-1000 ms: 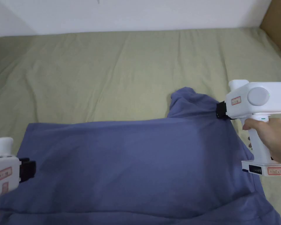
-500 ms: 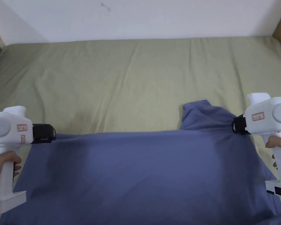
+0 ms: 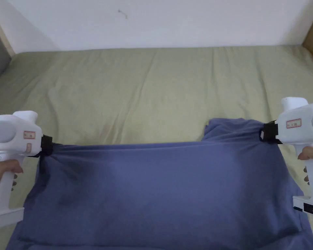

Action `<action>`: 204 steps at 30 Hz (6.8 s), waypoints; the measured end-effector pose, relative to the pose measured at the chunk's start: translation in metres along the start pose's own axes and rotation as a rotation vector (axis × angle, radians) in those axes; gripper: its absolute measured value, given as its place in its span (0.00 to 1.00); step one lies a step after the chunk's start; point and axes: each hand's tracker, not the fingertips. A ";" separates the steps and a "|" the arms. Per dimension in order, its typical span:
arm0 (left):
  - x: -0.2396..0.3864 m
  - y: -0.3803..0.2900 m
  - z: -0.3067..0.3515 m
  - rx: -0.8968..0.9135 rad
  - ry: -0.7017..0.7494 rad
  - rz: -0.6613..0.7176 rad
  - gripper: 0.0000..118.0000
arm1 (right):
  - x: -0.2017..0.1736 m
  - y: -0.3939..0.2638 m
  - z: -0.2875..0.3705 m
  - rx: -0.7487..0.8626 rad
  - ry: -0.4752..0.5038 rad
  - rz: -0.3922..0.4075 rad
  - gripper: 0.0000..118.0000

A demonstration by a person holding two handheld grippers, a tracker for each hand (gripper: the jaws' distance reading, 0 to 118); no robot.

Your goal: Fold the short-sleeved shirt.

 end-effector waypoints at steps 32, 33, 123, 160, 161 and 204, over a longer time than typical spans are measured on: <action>-0.039 -0.256 0.126 -0.070 -0.026 0.056 0.49 | 0.006 -0.264 0.142 -0.107 -0.011 0.004 0.26; -0.039 -0.254 0.128 -0.078 -0.005 0.051 0.78 | 0.004 -0.262 0.145 -0.105 -0.015 0.008 0.49; 0.036 -0.164 0.189 0.095 -0.408 0.123 0.08 | -0.172 -0.238 0.196 0.573 -0.077 0.092 0.01; 0.177 -0.223 0.087 -0.175 -0.495 -0.003 0.00 | -0.132 -0.240 0.201 0.615 -0.069 0.068 0.01; 0.183 -0.228 0.084 -0.196 -0.523 0.004 0.00 | -0.133 -0.240 0.201 0.615 -0.070 0.072 0.01; -0.015 -0.270 0.066 -0.114 -0.764 0.634 0.59 | -0.175 -0.232 0.193 0.598 -0.124 0.166 0.01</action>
